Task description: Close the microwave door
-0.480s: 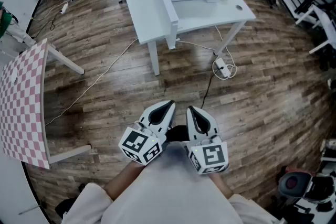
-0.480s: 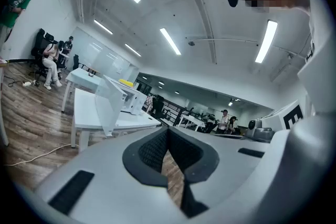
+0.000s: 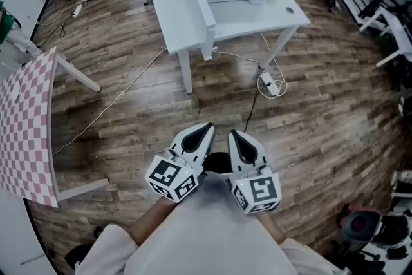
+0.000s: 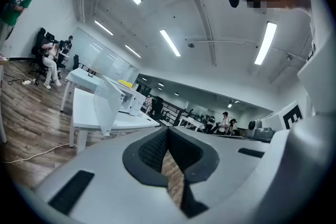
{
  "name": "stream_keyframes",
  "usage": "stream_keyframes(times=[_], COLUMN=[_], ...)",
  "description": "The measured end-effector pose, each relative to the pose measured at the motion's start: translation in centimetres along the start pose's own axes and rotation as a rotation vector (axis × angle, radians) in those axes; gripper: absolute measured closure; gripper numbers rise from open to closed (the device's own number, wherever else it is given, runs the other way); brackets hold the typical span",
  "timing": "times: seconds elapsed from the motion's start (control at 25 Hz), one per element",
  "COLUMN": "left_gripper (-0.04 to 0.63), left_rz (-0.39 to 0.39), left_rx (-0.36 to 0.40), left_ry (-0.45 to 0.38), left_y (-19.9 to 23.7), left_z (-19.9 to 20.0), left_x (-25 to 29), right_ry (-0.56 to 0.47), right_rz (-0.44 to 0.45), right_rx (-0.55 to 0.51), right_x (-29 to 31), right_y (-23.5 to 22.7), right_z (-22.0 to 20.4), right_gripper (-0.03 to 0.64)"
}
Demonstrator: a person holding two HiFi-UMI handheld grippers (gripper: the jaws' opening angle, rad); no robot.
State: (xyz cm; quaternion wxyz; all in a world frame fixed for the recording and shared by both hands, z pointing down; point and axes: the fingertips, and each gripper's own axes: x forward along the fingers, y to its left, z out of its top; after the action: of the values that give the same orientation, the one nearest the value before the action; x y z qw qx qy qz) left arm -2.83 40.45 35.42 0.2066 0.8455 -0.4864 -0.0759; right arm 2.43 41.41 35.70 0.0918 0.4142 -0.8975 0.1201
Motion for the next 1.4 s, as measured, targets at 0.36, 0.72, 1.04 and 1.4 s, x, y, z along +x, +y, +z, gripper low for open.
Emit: stream_keyframes(times=[0.36,0.72,1.04,1.4], left_gripper=[0.578,0.578,0.578,0.578], left_rz=[-0.002,0.023,0.033,0.062], left_rx=[-0.02,-0.037,-0.059,-0.079], left_ry=[0.006,-0.012,0.004,0.041], left_y=[-0.1,2.3,4.0,7.1], left_z=[-0.4,1.3,1.9,2.3], left_x=[0.4,1.3,4.0,7.3], right_ry=[-0.022,-0.043,-0.034,-0.004], right_rz=[0.001,0.012,0.013,0.029], right_rx=[0.046,0.062,0.075,0.095], right_x=[-0.4,1.8,4.4,8.3], right_y=[-0.5,-1.4,-3.7,-6.4], right_z=[0.0,1.1,2.2,2.9], right_gripper=[0.594,0.594,0.594,0.594])
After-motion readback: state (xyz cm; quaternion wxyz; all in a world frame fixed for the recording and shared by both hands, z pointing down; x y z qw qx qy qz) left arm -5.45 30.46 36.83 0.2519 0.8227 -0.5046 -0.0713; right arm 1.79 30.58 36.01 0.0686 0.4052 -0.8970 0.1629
